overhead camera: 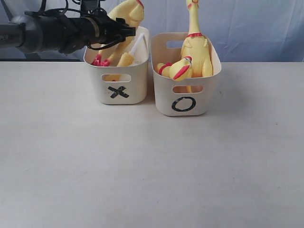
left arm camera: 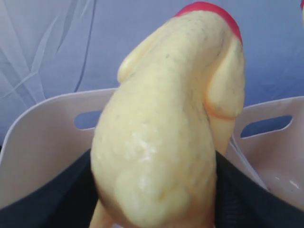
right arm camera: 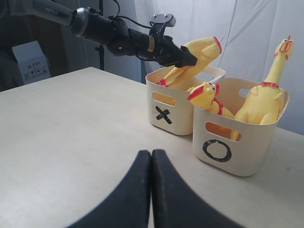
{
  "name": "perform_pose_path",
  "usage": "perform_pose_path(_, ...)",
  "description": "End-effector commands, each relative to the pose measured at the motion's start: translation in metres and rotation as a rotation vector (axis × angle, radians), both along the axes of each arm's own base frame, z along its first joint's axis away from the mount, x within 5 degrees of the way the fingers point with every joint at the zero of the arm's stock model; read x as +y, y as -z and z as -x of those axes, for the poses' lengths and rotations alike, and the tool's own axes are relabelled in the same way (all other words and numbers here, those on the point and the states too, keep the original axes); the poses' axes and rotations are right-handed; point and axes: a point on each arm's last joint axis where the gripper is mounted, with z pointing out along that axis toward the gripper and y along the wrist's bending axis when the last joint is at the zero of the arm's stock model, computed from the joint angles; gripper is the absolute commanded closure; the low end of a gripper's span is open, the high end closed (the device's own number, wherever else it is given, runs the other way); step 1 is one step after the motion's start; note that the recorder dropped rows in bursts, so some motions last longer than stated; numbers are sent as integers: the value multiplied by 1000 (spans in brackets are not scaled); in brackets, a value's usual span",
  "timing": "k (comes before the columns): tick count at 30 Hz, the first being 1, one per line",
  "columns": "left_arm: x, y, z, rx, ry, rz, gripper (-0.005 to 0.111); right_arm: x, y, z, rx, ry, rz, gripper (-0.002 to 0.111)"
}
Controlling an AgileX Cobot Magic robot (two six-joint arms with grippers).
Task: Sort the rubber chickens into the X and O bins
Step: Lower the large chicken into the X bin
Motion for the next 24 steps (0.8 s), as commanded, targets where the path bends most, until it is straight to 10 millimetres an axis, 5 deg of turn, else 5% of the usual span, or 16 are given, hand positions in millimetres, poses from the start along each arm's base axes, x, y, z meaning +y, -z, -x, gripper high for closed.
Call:
perform_pose_path(1,-1,6,-2,10,-3,6,107,0,1,1,-3,-2,3,108)
perform_pose_path(9,1,8,-2,31,-18,-9,103,0,1,1,-3,-2,3,108)
perform_pose_path(19,1,8,-2,38,-25,4,53,0,1,1,-4,-1,2,108)
perform_pose_path(24,2,9,-2,51,-36,4,39,0,1,1,-4,-1,2,108)
